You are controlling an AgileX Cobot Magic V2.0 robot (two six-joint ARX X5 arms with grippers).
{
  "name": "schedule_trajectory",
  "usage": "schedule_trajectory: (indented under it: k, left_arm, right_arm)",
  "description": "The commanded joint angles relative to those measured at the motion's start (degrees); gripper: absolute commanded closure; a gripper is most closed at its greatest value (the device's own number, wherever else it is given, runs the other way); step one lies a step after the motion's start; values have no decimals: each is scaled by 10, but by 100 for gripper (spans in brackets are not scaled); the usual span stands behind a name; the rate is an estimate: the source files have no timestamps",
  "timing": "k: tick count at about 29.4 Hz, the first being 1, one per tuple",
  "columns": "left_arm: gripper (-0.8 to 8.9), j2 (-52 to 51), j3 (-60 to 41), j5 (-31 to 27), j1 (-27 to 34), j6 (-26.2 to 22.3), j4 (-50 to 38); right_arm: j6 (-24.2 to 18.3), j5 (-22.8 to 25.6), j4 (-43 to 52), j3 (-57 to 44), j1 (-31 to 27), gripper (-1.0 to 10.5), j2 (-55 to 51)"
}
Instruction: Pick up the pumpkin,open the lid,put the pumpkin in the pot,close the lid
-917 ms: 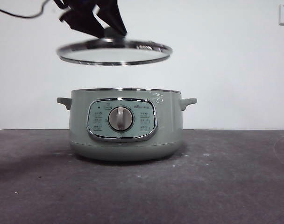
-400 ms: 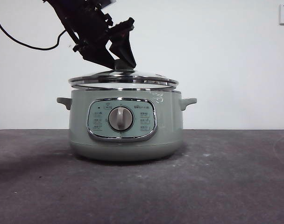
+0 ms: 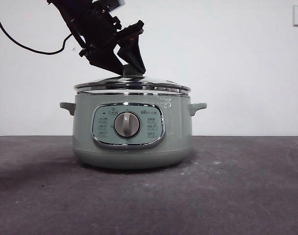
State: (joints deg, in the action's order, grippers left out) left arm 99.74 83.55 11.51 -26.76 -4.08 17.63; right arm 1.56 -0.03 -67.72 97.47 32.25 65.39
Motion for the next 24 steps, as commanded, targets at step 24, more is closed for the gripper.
schedule_trajectory:
  k: [24]
  left_arm:
    - [479,17,2,-25,2,-19,3]
  right_arm:
    - [0,-31,-5,-2,2,411,-1]
